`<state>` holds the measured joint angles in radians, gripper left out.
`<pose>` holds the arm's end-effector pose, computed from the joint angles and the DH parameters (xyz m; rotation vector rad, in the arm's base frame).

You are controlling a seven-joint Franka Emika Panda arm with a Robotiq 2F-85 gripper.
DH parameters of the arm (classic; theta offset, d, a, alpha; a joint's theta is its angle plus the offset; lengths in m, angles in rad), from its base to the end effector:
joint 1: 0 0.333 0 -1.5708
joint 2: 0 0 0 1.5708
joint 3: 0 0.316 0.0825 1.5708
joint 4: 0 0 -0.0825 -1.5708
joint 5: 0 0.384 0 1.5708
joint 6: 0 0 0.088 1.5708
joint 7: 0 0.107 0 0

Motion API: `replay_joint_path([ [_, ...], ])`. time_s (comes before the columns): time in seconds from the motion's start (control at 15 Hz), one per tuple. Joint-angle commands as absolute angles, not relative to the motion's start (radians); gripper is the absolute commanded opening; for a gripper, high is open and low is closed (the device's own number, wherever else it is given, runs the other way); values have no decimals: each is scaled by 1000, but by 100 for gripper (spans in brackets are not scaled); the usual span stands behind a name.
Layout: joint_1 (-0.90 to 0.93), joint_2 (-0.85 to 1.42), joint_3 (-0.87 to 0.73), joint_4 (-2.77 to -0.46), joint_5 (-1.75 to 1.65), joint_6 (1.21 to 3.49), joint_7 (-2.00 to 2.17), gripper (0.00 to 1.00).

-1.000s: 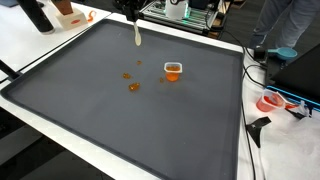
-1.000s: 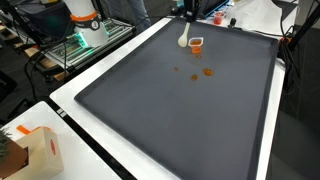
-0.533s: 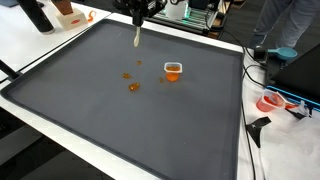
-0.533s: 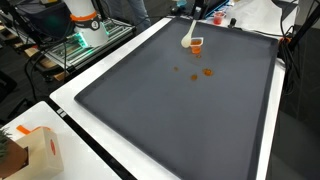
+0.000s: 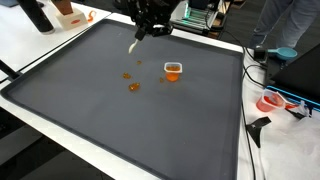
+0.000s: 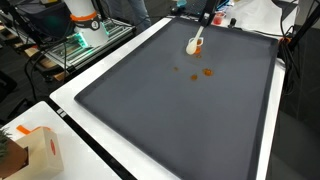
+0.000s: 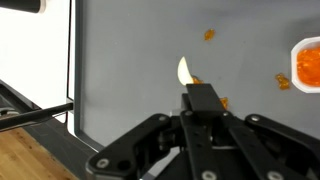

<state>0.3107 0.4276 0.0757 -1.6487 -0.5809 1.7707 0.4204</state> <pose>0.6131 0.1922 0.3558 2.5426 0.2178 -0.0894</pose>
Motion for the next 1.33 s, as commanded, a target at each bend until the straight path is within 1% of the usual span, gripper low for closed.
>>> replay_joint_path([
  [0.0,362,520,57,-1570,-667,1713,484,3],
  [0.67,418,687,36,-1440,-739,1633,562,3],
  [1.27,407,764,33,-1355,-702,1584,515,3],
])
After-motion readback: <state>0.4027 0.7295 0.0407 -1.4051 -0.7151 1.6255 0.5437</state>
